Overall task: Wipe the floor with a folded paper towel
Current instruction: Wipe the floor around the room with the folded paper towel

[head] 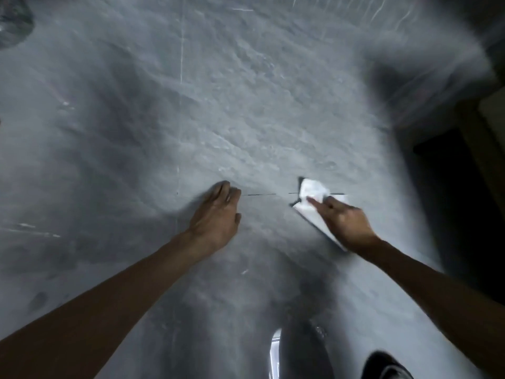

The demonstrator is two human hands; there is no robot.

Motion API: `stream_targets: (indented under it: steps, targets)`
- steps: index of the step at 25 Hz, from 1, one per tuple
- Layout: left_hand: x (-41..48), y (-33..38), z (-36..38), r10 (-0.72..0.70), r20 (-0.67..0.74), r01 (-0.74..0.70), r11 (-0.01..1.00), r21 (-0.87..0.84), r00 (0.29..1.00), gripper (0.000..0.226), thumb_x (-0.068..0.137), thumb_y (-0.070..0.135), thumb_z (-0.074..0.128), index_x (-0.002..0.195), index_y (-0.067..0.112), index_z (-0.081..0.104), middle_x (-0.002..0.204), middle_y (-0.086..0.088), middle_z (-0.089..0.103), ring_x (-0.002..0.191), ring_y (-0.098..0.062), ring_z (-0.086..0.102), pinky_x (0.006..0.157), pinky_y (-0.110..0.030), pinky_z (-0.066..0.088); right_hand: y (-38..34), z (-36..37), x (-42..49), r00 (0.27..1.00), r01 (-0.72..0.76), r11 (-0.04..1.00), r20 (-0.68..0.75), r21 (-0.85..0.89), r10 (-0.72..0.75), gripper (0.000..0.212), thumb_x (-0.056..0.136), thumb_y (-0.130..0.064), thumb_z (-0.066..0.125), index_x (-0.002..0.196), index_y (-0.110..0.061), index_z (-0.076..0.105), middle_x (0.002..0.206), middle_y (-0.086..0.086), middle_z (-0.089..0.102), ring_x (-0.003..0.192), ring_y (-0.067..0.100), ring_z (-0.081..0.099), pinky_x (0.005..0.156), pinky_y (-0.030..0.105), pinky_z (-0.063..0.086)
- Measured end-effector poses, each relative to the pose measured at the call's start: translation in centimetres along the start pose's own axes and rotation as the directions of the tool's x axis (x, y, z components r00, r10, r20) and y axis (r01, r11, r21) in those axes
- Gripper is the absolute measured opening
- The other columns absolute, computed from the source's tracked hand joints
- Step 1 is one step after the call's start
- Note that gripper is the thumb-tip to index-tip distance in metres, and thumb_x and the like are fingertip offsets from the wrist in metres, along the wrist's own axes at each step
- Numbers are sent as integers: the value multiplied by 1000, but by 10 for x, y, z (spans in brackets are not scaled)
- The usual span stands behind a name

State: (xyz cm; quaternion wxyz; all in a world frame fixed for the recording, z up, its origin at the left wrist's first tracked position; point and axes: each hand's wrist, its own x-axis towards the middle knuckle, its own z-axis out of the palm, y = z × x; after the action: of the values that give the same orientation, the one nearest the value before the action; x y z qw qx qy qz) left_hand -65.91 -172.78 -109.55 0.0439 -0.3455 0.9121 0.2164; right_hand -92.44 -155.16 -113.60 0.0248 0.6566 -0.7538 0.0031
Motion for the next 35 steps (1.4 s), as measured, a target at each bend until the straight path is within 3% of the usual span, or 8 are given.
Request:
stream_targets:
  steps: [5,11,14,18,22,25,32,35]
  targets:
    - [20,44,17,106,71,-110,992,60,992,63,96,33,44,149,9,20,158,-16,13,147,-30,9,120,-35,8,18,-12,-38,609,-778,598,2,194,793,43,96,-10,53,138,-18,53,114,24,60,86,46,63,68,49,50]
    - [26,78,41,1,234,-39,987,158,972,88,89,50,51,151,19,-3,157,-22,-14,144,-44,-15,118,-52,1,-29,-15,-76,967,254,961,6,106,-256,49,86,-11,44,132,-18,59,96,10,65,68,28,64,48,32,49]
    - [21,86,50,-27,333,-43,979,200,943,118,76,64,61,149,14,-17,153,-26,-26,140,-47,-24,116,-57,-5,55,-18,-88,987,-141,990,70,-20,142,47,95,-17,48,141,-25,48,113,14,62,85,37,66,63,39,52]
    - [21,91,53,-9,334,-76,968,240,943,127,70,67,64,149,9,-17,153,-27,-24,141,-48,-22,117,-57,-2,59,-5,-38,420,-905,419,-4,68,908,43,101,-18,38,144,-19,43,126,22,56,90,42,63,68,42,43]
    - [29,84,50,-16,284,-56,969,242,959,124,71,61,67,150,3,-8,158,-23,-14,145,-42,-13,118,-50,3,-32,11,32,966,-254,958,-13,134,257,47,91,-16,41,136,-14,54,104,16,65,64,34,66,48,33,46]
    - [28,73,46,-19,324,-67,966,250,946,123,70,62,68,150,0,-4,158,-22,-13,147,-38,-13,119,-46,4,1,2,5,983,167,976,54,136,-176,48,93,-26,36,138,-19,53,106,11,65,76,33,66,56,35,51]
    - [27,79,51,-2,265,-80,951,298,964,125,70,67,64,150,6,-10,153,-34,-13,142,-52,-9,115,-58,7,50,-6,-52,486,-865,478,19,154,874,42,99,-15,45,141,-18,49,122,23,57,88,45,62,67,49,49]
    - [40,73,46,11,214,-76,951,298,977,122,70,62,68,151,7,-5,154,-34,-6,143,-52,-4,115,-59,9,-44,7,-42,868,-489,858,-14,156,497,48,87,-12,49,134,-18,57,94,11,64,60,32,62,42,31,40]
